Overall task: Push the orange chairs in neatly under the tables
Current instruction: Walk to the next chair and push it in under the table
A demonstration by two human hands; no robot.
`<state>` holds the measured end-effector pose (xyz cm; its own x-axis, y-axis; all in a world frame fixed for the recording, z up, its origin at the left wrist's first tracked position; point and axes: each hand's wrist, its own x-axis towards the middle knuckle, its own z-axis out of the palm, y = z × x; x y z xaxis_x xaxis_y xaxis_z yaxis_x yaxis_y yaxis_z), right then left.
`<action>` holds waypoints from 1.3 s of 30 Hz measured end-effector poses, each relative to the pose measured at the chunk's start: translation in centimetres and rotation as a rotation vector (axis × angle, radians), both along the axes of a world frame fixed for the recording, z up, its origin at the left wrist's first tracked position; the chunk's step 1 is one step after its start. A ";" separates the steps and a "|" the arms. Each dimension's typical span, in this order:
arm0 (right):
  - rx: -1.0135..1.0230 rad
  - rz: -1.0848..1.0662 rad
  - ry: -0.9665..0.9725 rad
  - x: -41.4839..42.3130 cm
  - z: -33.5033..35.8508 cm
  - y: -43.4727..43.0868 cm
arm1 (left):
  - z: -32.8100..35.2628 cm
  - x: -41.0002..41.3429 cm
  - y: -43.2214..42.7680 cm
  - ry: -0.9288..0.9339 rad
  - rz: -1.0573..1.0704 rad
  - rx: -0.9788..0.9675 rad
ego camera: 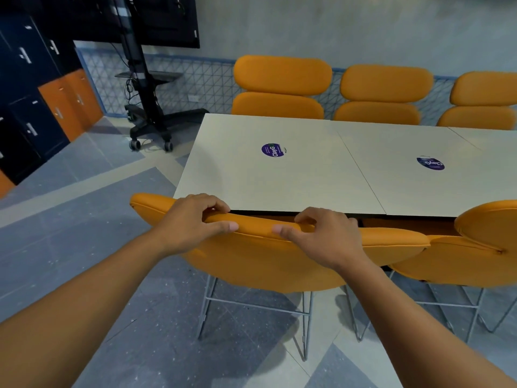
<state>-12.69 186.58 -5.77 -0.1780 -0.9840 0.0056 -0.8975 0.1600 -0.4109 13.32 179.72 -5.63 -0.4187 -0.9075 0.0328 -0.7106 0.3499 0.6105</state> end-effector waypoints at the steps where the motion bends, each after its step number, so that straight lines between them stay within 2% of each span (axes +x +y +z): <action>1: -0.012 0.016 -0.112 0.7 0.4 -0.5 | 0.4 0.6 -0.2 0.017 0.004 -0.007; 3: -0.033 0.064 -0.254 2.2 1.0 -1.6 | 1.1 1.9 -0.7 0.027 0.019 -0.033; 7: -0.048 0.129 -0.315 5.8 1.6 -4.4 | 2.1 5.9 -2.4 0.021 0.061 -0.061; 12: -0.062 0.145 -0.288 11.5 1.9 -9.0 | 2.7 12.6 -5.8 0.024 0.079 -0.075; 19: -0.072 0.195 -0.219 24.1 2.1 -17.9 | 1.8 25.7 -13.0 0.053 0.091 -0.057; 24: -0.024 0.219 -0.237 32.9 2.2 -24.1 | 1.0 34.6 -18.4 0.019 0.080 -0.012; 31: 0.010 0.206 -0.245 39.2 1.3 -31.1 | 0.0 41.7 -24.8 -0.002 0.081 0.016; 39: 0.050 0.170 -0.264 41.9 -0.7 -40.8 | -2.1 44.6 -34.1 0.019 0.074 0.039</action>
